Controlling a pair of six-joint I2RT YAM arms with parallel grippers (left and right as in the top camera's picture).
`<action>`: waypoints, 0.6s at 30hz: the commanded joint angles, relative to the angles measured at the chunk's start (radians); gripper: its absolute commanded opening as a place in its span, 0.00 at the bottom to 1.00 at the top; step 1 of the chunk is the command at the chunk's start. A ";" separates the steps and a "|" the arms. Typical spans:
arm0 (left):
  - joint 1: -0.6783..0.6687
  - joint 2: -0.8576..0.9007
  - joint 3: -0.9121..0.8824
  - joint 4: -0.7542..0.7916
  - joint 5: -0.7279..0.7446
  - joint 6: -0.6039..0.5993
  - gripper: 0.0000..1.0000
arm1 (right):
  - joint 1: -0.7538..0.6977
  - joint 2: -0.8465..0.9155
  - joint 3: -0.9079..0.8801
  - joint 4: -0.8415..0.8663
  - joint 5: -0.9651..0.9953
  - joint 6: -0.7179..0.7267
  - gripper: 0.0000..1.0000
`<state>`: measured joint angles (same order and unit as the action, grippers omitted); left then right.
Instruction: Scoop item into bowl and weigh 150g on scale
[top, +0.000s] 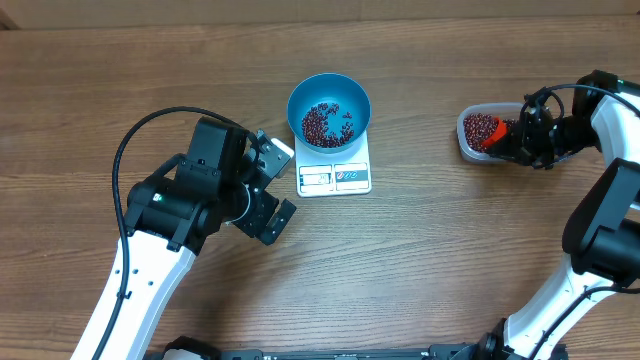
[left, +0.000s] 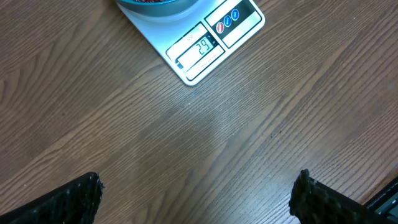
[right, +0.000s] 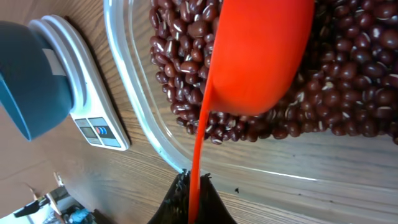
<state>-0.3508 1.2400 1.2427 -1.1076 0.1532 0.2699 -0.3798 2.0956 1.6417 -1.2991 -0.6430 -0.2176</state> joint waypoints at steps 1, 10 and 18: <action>0.004 0.002 0.023 0.001 0.001 0.022 1.00 | 0.002 0.004 -0.005 0.003 -0.070 -0.019 0.04; 0.004 0.002 0.023 0.001 0.001 0.022 1.00 | 0.002 0.004 -0.005 0.001 -0.069 -0.019 0.04; 0.004 0.002 0.023 0.001 0.001 0.022 1.00 | 0.002 0.004 -0.005 -0.005 -0.064 -0.019 0.04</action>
<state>-0.3508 1.2400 1.2427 -1.1076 0.1535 0.2699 -0.3798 2.0979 1.6417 -1.3014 -0.6659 -0.2176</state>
